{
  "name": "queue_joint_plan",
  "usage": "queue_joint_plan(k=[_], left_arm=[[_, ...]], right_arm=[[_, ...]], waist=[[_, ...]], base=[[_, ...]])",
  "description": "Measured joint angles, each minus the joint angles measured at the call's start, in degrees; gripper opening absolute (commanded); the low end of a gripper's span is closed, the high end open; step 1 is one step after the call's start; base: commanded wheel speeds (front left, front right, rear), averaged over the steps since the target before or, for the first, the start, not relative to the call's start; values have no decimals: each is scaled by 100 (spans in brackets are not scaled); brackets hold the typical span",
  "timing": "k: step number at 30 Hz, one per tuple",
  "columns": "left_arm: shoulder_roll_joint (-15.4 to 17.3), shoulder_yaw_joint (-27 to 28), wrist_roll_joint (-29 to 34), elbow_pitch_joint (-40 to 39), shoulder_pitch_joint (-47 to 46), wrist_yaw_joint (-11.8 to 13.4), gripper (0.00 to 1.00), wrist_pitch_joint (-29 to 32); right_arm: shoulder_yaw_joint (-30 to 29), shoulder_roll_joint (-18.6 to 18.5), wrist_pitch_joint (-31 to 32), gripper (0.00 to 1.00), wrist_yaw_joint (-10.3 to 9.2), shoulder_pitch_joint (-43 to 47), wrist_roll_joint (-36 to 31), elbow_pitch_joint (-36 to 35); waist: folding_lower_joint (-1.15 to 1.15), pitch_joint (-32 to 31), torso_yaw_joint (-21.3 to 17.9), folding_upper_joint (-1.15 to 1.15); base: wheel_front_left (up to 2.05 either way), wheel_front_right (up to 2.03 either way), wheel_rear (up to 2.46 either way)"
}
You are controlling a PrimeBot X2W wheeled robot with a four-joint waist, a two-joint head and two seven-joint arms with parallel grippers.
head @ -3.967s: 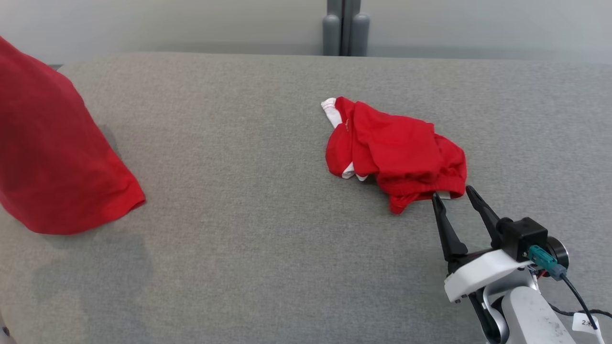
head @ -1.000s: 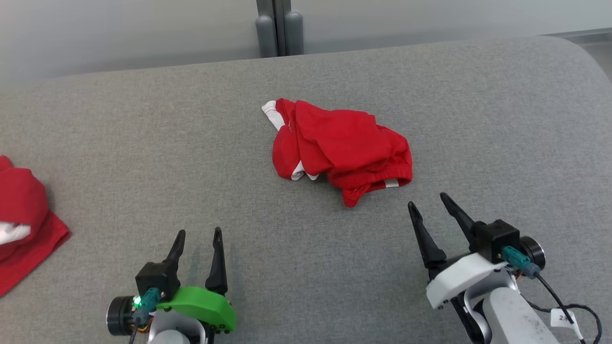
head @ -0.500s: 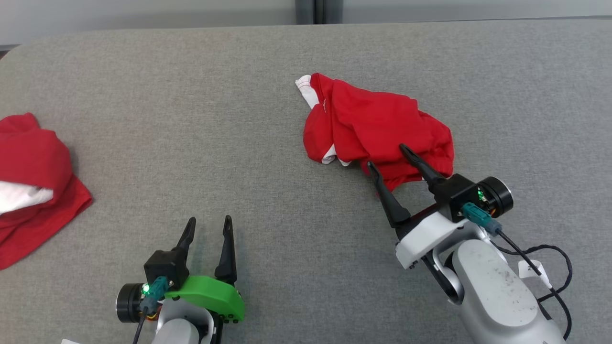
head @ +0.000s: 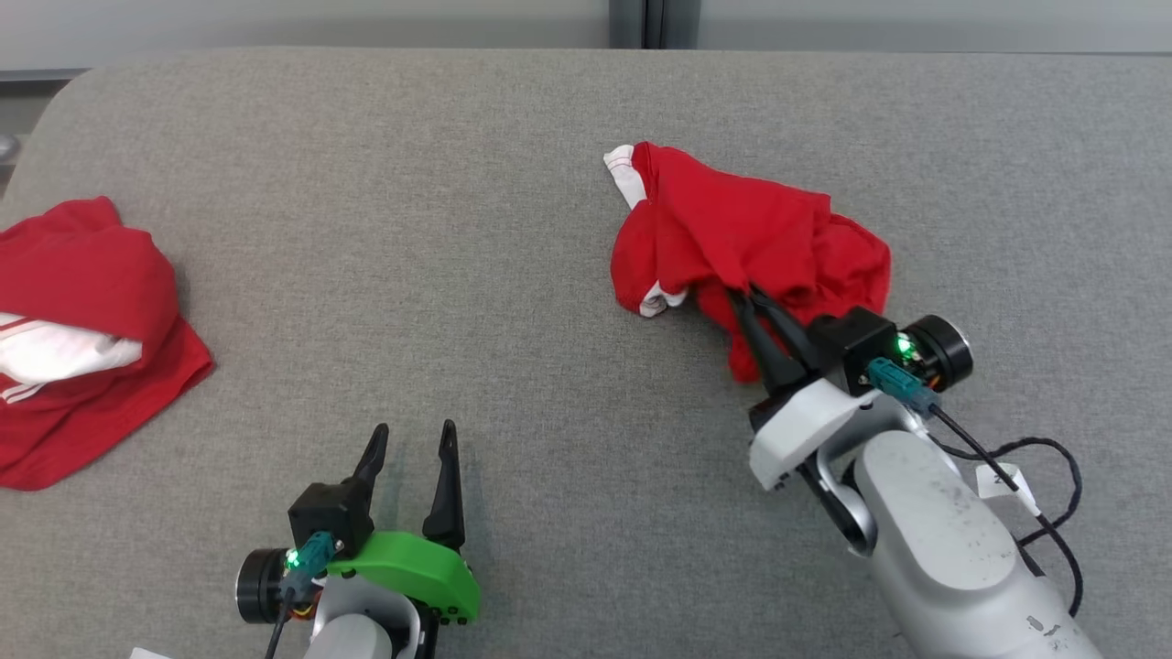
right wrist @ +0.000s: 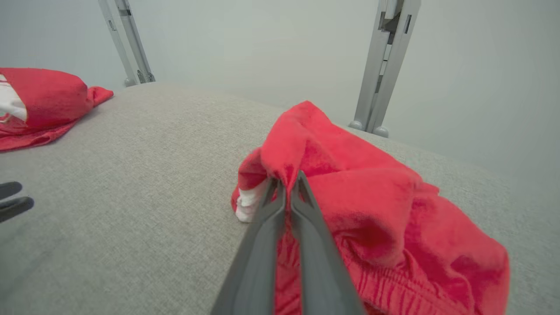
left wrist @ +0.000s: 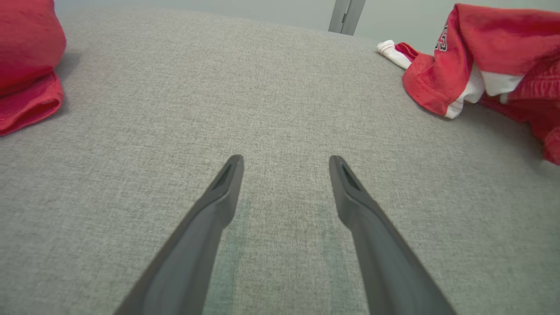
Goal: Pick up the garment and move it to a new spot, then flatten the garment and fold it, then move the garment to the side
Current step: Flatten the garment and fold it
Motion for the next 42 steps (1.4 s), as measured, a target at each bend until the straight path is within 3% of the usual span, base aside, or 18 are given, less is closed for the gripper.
queue_joint_plan(k=[4, 8, 11, 14, 19, 21, 22, 25, 30, 36, 42], left_arm=[[0, 37, 3, 57, 46, -3, 100, 0], [0, 63, 11, 134, 130, -31, 100, 0], [0, 63, 11, 181, 198, -31, 100, 0], [0, 53, 9, 198, 234, -31, 100, 0], [0, 34, -36, 180, 257, -12, 100, 0], [0, -1, -43, 197, 256, -2, 100, 0], [0, -8, -42, 204, 255, -2, 100, 0], [-1, -60, -46, 210, 212, 0, 100, 0], [-1, -77, -48, 211, 129, 3, 100, 0], [0, -68, -47, 215, 107, 10, 100, 0], [-1, -98, -34, 197, 67, 7, 100, 0]], right_arm=[[730, 7, 1, 0, 0, -181, 926, -701], [920, 19, 7, 0, 0, -589, 2208, -1551], [669, 16, 5, 0, 0, -886, 2969, -2042], [289, 19, 4, 0, 0, -983, 3309, -2058], [-677, 13, 2, 0, -1, -856, 2836, -1199], [-1308, 10, 2, 43, -1, -706, 2436, -490], [-1525, -43, 0, 100, -5, -652, 2069, -194], [-2345, -323, 5, 100, -4, -550, 1162, 452], [-3188, -331, 5, 100, -5, -407, 572, 631], [-3170, -201, 5, 100, -4, -52, 355, 235], [-2272, -120, 5, 100, -4, 688, 558, -710]], waist=[[0, -108, -9, 0], [0, -250, -34, 0], [0, -375, -55, 0], [0, -450, -80, 0], [0, -385, -120, 0], [0, -314, -130, 0], [0, -284, -135, 0], [0, -169, -147, 0], [0, -38, -179, 0], [0, -15, -296, 0], [0, -29, -369, 0]], base=[[0, 0, 0], [0, 0, 0], [0, 0, 0], [0, 0, 0], [0, 0, 0], [0, 0, 0], [0, 0, 0], [0, 0, 0], [0, 0, 0], [0, 0, 0], [0, 0, 0]])
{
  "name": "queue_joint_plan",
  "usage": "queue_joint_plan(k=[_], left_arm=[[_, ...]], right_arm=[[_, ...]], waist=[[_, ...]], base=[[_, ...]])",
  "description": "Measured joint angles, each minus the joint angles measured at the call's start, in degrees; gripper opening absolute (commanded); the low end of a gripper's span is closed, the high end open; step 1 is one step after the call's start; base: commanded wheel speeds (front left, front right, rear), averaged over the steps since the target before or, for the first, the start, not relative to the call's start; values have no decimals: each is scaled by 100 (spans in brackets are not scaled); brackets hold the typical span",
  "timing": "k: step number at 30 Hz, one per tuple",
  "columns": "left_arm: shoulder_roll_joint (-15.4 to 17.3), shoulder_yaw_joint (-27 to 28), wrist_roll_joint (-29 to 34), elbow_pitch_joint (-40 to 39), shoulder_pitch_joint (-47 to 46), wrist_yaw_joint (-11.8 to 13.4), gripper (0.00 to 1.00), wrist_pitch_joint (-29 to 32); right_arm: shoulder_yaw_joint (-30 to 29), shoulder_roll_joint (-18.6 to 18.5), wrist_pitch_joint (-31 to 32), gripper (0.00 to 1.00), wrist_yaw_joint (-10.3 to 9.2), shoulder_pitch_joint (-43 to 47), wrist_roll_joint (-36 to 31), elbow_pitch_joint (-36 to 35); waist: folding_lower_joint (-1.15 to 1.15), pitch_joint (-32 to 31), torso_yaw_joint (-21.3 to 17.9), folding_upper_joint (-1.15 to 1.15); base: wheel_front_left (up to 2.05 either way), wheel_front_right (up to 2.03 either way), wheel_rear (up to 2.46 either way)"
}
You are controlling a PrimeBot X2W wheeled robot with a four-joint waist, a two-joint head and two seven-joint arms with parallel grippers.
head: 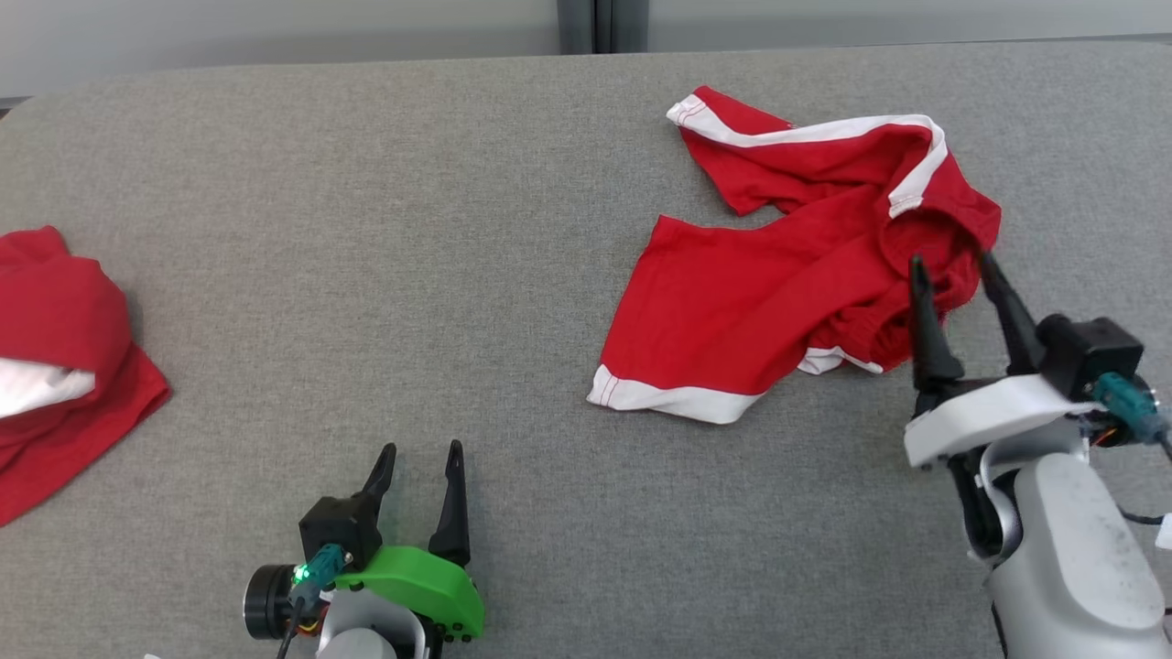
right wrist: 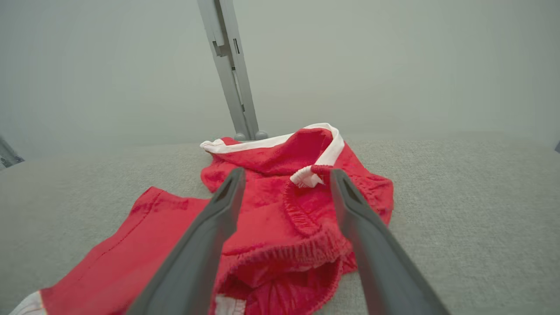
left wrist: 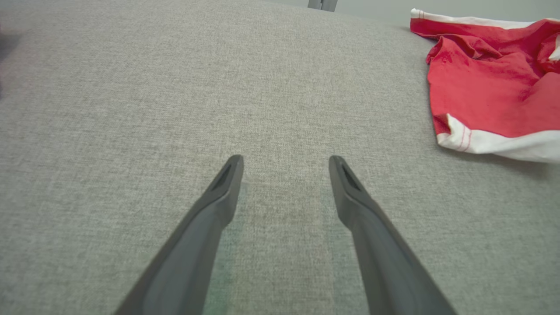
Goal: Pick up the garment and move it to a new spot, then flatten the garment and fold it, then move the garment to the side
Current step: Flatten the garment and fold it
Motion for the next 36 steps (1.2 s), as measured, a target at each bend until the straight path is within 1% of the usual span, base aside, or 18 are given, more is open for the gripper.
queue_joint_plan(k=[2, 5, 9, 12, 15, 16, 17, 18, 19, 20, 22, 23, 24, 27, 31, 33, 36], left_arm=[[0, -2, -1, 5, 1, 0, 100, 0], [0, -2, -1, 14, 2, 0, 100, 0], [1, -7, -5, 24, 3, -1, 100, 0], [1, -10, -5, 27, 4, -1, 100, 0], [1, -19, -7, 41, 3, -1, 100, 0], [1, -22, -8, 42, 3, -1, 100, 0], [1, -30, -8, 45, 3, -1, 100, 0], [0, -36, -12, 49, 3, -1, 100, 0], [1, -44, -15, 52, 2, -1, 100, 0], [1, -46, -16, 55, 1, -1, 100, 0], [1, -46, -18, 62, 1, -1, 100, 0], [1, -46, -18, 67, 1, -1, 100, 0], [1, -47, -18, 75, 1, -1, 100, 0], [1, -35, -18, 82, 5, -1, 100, 0], [1, -14, -18, 75, 57, -1, 100, 0], [1, -11, -15, 75, 71, -3, 100, 0], [1, -40, -7, 46, 55, -13, 100, 0]], right_arm=[[307, -27, 0, 100, 1, 255, 114, -229], [639, -216, 0, 100, 2, 554, 118, -466], [1025, -415, 0, 100, 2, 871, 38, -517], [1123, -464, 0, 100, 2, 902, -34, -424], [1136, -423, 1, 99, 2, 870, -114, -281], [1136, -391, 0, 92, 2, 825, -168, -242], [1137, -374, 1, 68, 2, 777, -210, -181], [1127, -357, 0, 54, 2, 726, -242, -107], [1122, -346, 1, 49, 2, 683, -259, -18], [1124, -333, 0, 49, 2, 654, -275, 29], [1134, -278, 0, 35, 2, 559, -299, 138], [1134, -261, 0, 14, 2, 525, -302, 171], [1138, -245, 1, 0, 2, 497, -300, 183], [1063, -174, 1, 0, 3, 491, -224, 103], [695, -135, 1, 0, 2, 481, 89, -82], [472, -164, 0, 0, 3, 435, 148, -116], [55, -310, 0, 0, 3, 225, 241, -46]], waist=[[0, -6, -18, 0], [0, -16, -34, 0], [0, -28, -40, 0], [0, -20, -39, 0], [0, 1, -24, 0], [0, 12, -16, 0], [0, 19, -7, 0], [0, 28, 7, 0], [0, 36, 24, 0], [0, 42, 37, 0], [0, 55, 74, 0], [0, 58, 86, 0], [0, 58, 99, 0], [0, 33, 109, 0], [0, 6, 62, 0], [0, 0, 25, 0], [0, 38, -21, 0]], base=[[0, 0, 0], [0, 0, 0], [0, 0, 0], [0, 0, 0], [0, 0, 0], [0, 0, 0], [0, 0, 0], [0, 0, 0], [0, 0, 0], [0, 0, 0], [0, 0, 0], [0, 0, 0], [0, 0, 0], [0, 0, 0], [0, 0, 0], [0, 0, 0], [0, 0, 0]])
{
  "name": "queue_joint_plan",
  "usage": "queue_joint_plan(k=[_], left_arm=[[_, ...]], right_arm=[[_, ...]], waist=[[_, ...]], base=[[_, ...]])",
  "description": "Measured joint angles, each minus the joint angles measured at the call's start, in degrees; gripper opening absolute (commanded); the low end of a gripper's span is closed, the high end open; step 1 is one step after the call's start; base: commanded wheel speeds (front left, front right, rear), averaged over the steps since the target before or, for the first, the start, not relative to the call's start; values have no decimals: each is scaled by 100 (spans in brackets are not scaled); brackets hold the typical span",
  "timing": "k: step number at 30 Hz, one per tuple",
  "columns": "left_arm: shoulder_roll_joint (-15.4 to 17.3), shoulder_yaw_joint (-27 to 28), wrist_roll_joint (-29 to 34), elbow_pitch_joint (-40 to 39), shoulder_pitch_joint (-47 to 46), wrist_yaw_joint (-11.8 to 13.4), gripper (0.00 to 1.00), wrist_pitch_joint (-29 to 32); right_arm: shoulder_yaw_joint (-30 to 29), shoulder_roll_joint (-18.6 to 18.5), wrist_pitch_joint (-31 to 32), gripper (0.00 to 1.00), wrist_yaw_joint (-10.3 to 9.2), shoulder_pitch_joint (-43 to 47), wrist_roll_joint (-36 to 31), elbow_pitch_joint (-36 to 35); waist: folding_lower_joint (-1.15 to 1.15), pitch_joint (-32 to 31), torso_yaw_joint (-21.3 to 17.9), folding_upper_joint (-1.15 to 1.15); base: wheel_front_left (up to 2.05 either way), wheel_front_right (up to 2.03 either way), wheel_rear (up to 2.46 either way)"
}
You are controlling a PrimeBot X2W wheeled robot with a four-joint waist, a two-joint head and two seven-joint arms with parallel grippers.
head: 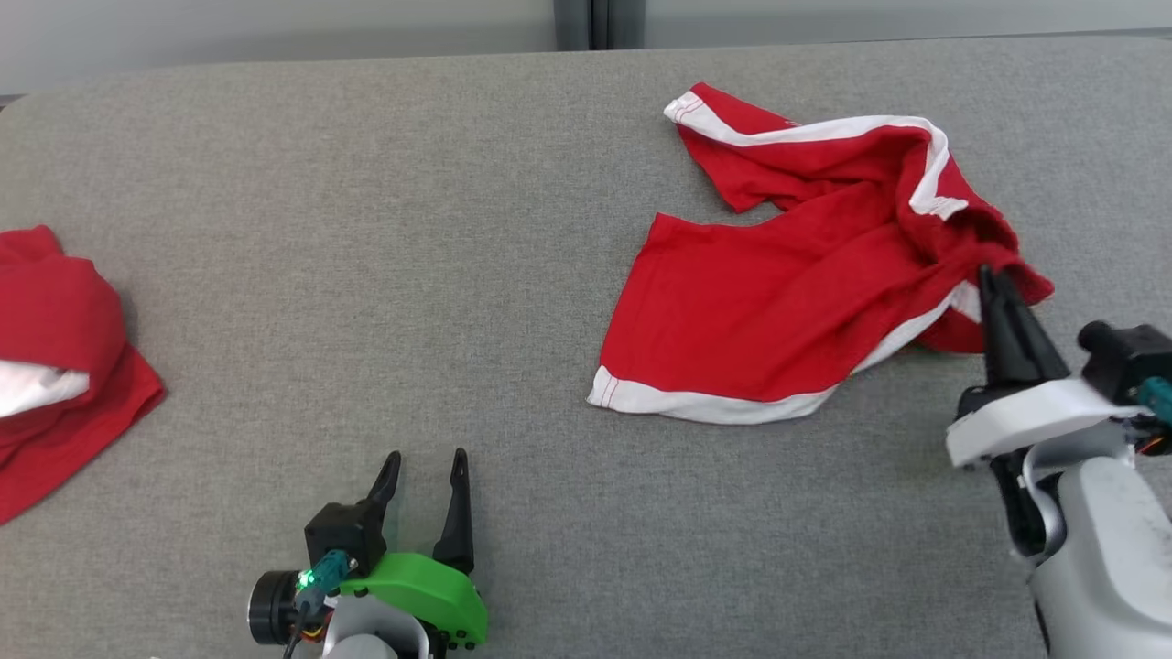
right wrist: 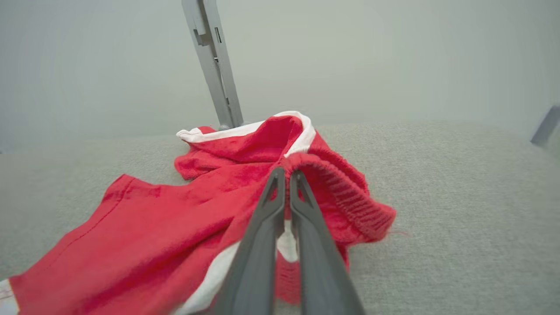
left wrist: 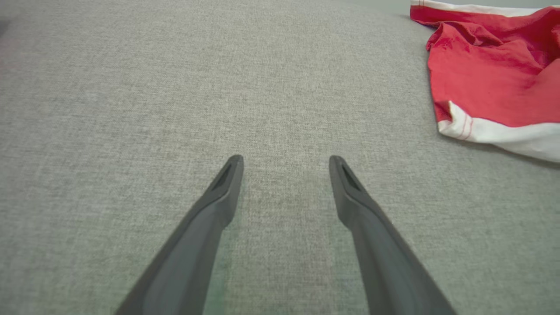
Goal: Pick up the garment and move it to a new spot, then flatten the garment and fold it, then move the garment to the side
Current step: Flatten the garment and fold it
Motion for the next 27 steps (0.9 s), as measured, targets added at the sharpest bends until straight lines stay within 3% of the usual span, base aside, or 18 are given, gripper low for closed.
queue_joint_plan(k=[12, 13, 14, 15, 19, 27], left_arm=[[-1, -304, 47, -60, -370, -65, 100, 0], [-1, -330, 47, -63, -406, -65, 100, 0], [-1, -354, 47, -69, -436, -65, 100, 0], [-1, -368, 43, -80, -455, -65, 100, 0], [-1, -434, -5, -174, -553, -89, 100, 0], [-3, -675, -104, -453, -720, -226, 100, 0]], right_arm=[[-575, -470, 0, 0, 0, -1067, -313, 1661], [-611, -468, 0, 13, 0, -1124, -379, 1785], [-644, -457, 1, 44, 0, -1161, -442, 1898], [-688, -445, 0, 100, 0, -1187, -487, 1965], [-822, -320, 0, 100, 0, -1281, -665, 1939], [-838, 22, 1, 100, 0, -765, -757, 865]], waist=[[0, 428, -75, 0], [0, 465, -78, 0], [0, 498, -82, 0], [0, 521, -86, 0], [0, 567, -155, 0], [0, 487, -438, 0]], base=[[0, 0, 0], [0, 0, 0], [0, 0, 0], [0, 0, 0], [0, 0, 0], [0, 0, 0]])
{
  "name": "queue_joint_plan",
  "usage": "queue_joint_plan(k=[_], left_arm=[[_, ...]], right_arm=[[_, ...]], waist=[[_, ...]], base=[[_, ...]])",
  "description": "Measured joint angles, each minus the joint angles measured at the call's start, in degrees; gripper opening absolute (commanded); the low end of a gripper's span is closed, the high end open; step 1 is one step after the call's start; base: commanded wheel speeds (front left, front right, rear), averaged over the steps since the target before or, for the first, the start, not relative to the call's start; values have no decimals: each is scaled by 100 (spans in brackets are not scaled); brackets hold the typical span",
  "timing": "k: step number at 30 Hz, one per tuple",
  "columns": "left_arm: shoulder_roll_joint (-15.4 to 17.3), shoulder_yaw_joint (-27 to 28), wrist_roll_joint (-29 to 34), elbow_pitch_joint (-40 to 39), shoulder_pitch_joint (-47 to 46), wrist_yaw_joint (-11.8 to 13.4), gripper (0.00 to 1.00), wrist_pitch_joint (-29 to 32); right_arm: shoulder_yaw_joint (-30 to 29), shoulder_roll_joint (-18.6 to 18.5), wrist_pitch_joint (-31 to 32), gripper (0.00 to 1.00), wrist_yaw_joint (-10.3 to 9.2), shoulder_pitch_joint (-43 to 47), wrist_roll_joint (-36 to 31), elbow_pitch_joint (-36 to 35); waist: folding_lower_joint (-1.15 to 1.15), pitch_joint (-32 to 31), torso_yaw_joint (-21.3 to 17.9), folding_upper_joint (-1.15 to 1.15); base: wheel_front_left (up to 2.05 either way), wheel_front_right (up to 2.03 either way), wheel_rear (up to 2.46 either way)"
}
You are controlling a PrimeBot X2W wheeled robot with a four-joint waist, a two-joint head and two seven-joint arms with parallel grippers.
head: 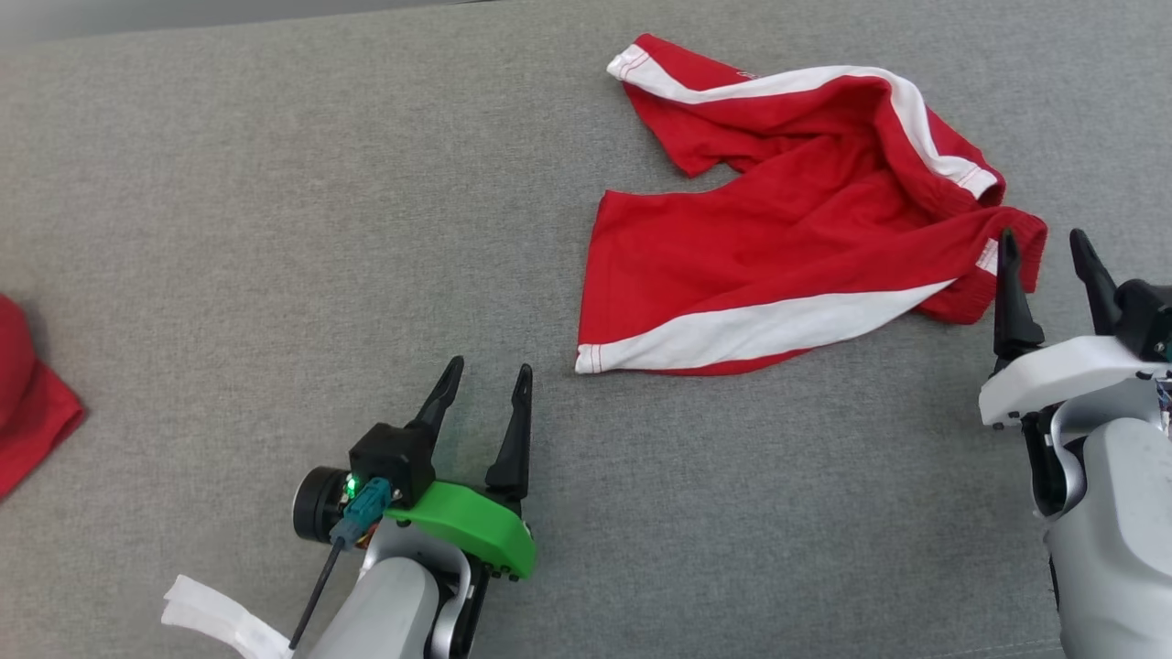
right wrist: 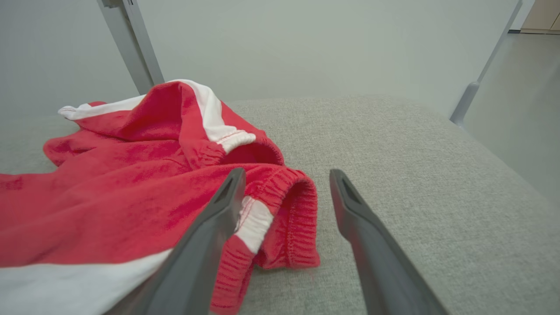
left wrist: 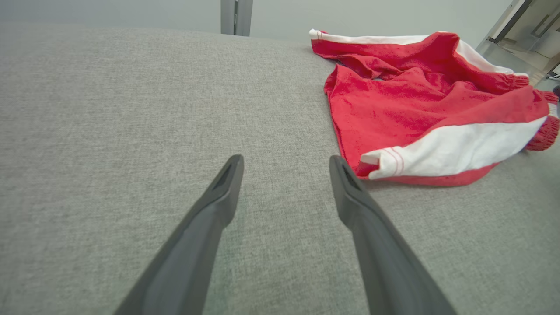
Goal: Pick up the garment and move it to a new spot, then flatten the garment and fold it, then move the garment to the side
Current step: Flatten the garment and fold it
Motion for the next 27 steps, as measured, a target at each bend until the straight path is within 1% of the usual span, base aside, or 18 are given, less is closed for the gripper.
queue_joint_plan(k=[3, 6, 11, 16, 20, 21, 22, 23, 24, 27], left_arm=[[-2, -119, -53, -56, -78, -102, 100, 0], [-4, -216, -81, 11, -122, -146, 100, 0], [-4, -275, -82, 160, -250, -170, 100, 0], [-4, -322, -163, 403, -304, -267, 100, 0], [-4, -326, -158, 545, -367, -257, 100, 0], [-4, -320, -167, 557, -371, -229, 89, 0], [-4, -313, -167, 578, -374, -216, 46, 0], [-4, -305, -187, 598, -376, -216, 13, 0], [-4, -286, -234, 589, -376, -216, 0, 0], [-5, -193, -257, 517, -380, -218, 0, 0]], right_arm=[[81, 88, -1, 100, 0, 253, 25, -321], [212, 142, -1, 100, 0, 447, 27, -494], [313, 240, -1, 100, 0, 573, 63, -571], [387, 289, -1, 100, 0, 574, 87, -610], [410, 330, -1, 100, 0, 574, 87, -622], [414, 336, -1, 100, 0, 574, 87, -623], [421, 339, -1, 100, 0, 574, 87, -625], [421, 343, -1, 100, 0, 574, 87, -626], [421, 346, -1, 100, 0, 574, 87, -627], [427, 360, -1, 100, 0, 574, 87, -626]], waist=[[0, -30, -133, 0], [0, -45, -276, 0], [0, -20, -508, 0], [0, 60, -715, 0], [0, 120, -837, 0], [0, 129, -861, 0], [0, 136, -877, 0], [0, 143, -894, 0], [0, 147, -906, 0], [0, 129, -909, 0]], base=[[0, 0, 0], [0, 0, 0], [0, 0, 0], [0, 0, 0], [0, 0, 0], [0, 0, 0], [0, 0, 0], [0, 0, 0], [0, 0, 0], [0, 0, 0]])
